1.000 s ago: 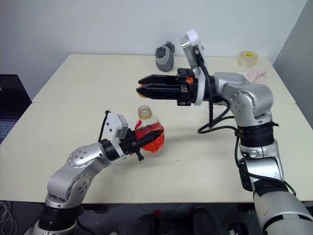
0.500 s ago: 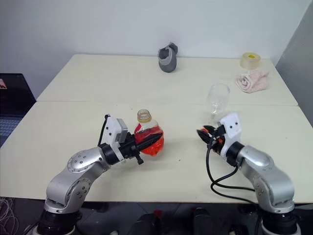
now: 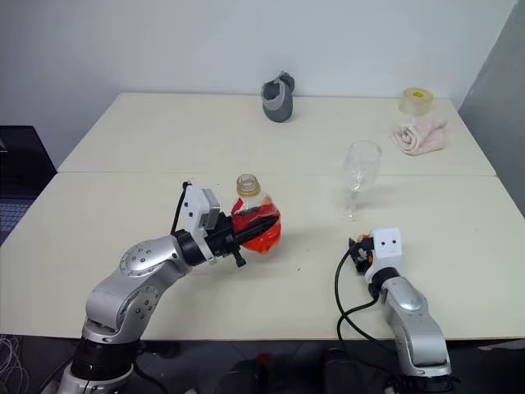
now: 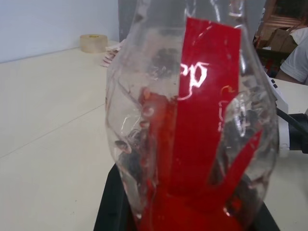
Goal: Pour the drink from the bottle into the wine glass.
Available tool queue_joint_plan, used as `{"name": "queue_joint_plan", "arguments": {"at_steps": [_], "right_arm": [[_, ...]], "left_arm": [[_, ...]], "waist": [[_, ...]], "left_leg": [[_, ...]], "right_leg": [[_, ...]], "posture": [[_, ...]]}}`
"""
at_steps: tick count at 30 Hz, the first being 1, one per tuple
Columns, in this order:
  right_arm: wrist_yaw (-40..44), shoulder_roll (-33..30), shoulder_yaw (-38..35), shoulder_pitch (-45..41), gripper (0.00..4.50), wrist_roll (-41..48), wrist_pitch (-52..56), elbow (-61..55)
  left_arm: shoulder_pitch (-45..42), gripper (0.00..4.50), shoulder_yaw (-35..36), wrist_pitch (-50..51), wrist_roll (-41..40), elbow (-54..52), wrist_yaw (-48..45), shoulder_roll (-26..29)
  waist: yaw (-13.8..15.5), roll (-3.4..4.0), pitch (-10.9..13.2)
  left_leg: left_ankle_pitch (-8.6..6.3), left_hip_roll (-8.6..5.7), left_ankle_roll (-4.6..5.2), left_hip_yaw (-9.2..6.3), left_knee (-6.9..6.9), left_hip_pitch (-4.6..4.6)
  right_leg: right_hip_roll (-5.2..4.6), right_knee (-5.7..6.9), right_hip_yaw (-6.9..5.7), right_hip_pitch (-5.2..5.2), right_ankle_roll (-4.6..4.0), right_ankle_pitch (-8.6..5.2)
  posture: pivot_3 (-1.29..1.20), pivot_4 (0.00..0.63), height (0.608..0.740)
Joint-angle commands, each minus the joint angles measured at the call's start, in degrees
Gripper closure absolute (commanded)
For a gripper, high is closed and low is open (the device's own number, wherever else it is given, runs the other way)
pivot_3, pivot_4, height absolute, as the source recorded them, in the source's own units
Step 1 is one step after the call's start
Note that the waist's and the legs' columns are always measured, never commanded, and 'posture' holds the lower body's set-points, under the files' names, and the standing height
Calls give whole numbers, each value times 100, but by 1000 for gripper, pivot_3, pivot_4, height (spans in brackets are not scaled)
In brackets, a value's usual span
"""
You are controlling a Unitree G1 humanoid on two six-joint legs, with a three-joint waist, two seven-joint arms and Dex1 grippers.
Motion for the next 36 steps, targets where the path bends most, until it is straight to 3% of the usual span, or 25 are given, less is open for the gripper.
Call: {"name": "queue_joint_plan", "arguments": {"at_steps": [1,3,9,14,18,25,35,36], "right_arm": [[103,-216,-258,-119,641,78,153,-308],[288,-398,-377,-212,27,270,331,-568],[1154,-1176,-602,-490,27,1061,969,-1486],[2964,-1916,-71,-858,27,2189,1009,-1713],[3439,-1735,541,-1534,27,2336,841,-1364],[3384,-966,1118,-2623,27,1871,328,-266],[3227,-542,1197,-2778,27,1560,-24,203],[3213,-536,1192,-2771,6,1557,-20,186]], "left_arm": [[91,3601,189,-106,-24,-269,158,-24],[125,3601,280,-107,-20,-273,261,-10],[78,3601,769,-111,109,-55,780,13],[-120,3601,1260,-260,593,575,1763,-192],[-440,3601,1521,-743,1078,1398,2457,-394],[-1203,3601,1765,-1983,1593,3258,2874,-398],[-1825,3601,1837,-3585,1773,5609,2860,-465],[-1851,3291,1836,-3688,1784,5763,2841,-455]], "waist": [[4,0,0],[6,0,1],[-1,1,2],[-1,-6,4],[15,-11,6],[15,-29,2],[18,-37,-2],[17,-37,-2]], "left_leg": [[0,0,0,-1,0,0],[0,-1,0,-1,1,-2],[-1,0,2,-1,0,-1],[-2,1,4,-5,1,1],[-2,-3,3,-6,3,-1],[11,-6,-21,-22,6,-10],[13,-19,-23,-48,13,-24],[12,-18,-23,-49,12,-23]], "right_leg": [[-1,0,0,0,0,0],[-1,0,-1,0,0,0],[1,0,-1,0,0,0],[2,-3,-8,5,0,0],[-1,-3,-8,4,0,0],[-7,-5,-17,-4,-2,2],[-30,-2,-22,-17,2,4],[-30,-2,-22,-17,2,4]], "posture": [[0,150,740],[0,150,740],[0,150,740],[0,150,740],[0,150,740],[0,150,740],[0,150,740],[0,150,740]]}}
